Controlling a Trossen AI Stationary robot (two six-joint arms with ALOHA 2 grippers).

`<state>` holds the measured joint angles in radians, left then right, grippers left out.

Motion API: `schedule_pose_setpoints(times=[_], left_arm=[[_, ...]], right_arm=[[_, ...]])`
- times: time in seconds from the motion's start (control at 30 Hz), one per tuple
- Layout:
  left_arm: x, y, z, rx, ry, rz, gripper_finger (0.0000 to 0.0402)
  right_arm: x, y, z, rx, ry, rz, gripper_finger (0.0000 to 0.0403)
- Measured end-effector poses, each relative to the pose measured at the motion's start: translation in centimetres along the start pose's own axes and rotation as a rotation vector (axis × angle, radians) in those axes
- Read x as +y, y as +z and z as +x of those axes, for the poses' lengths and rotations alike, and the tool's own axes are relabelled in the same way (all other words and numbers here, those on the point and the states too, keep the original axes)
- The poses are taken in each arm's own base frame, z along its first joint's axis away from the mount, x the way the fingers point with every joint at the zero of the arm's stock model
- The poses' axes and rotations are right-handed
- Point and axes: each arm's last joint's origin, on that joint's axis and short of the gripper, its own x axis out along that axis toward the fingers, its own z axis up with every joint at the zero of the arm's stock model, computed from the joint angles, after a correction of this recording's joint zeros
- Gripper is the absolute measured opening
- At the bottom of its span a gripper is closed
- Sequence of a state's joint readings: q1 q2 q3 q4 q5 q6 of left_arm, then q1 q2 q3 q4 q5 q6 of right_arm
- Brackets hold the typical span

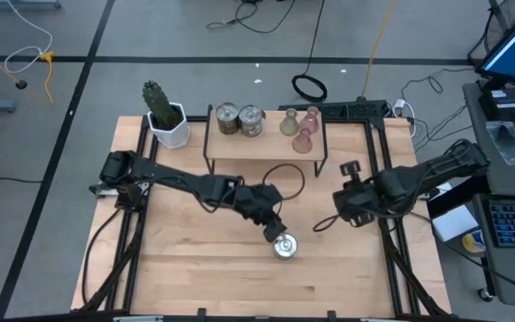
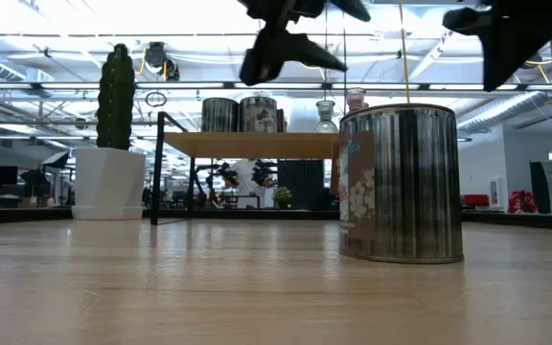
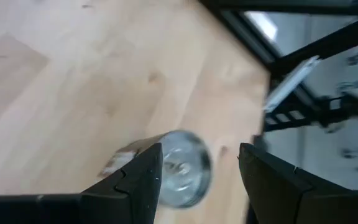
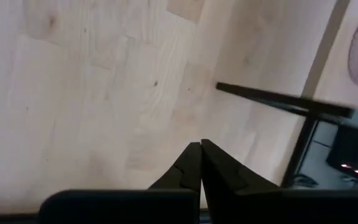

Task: Pick & Place candle stick holders
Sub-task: Put the brown scented candle on the shelf

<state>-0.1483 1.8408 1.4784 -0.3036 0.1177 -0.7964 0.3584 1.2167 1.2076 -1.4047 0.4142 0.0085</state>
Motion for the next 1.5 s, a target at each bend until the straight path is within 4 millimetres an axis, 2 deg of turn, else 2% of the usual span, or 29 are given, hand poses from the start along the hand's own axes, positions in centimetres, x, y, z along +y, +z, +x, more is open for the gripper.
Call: schedule_pose_setpoints(times=[0.23,0.43,0.6,0.7,0.9,1.33,1.5], left_arm=[[-1.4,-2.7,0.2,-0.007,0.132,0.076,0.0211],[-2.0,-4.3,0.2,0.014,0.197,0.121,0.0211],[-1.5,-5.7,2.4,0.06,0.219,0.088,0.0211],[-0.8,-6.2,3.8,0.094,0.225,0.009,0.0211],[0.1,-5.6,4.4,0.07,0.236,-0.152,0.0211],[0.9,-5.0,4.2,0.071,0.271,-0.208,0.0211],[1.4,-5.5,5.3,0.096,0.27,-0.235,0.0211]], right_arm=[[0.4,-2.3,0.4,-0.172,0.009,0.192,0.0],[0.4,-3.9,1.0,-0.295,-0.07,0.312,0.0],[0.4,-4.5,1.3,-0.374,-0.07,0.355,0.0],[0.5,-4.7,1.4,-0.394,-0.067,0.367,0.0],[0.6,-4.7,1.7,-0.392,-0.065,0.366,0.0],[0.7,-4.6,1.7,-0.407,-0.064,0.361,0.0],[0.6,-4.5,1.7,-0.412,-0.068,0.344,0.0]])
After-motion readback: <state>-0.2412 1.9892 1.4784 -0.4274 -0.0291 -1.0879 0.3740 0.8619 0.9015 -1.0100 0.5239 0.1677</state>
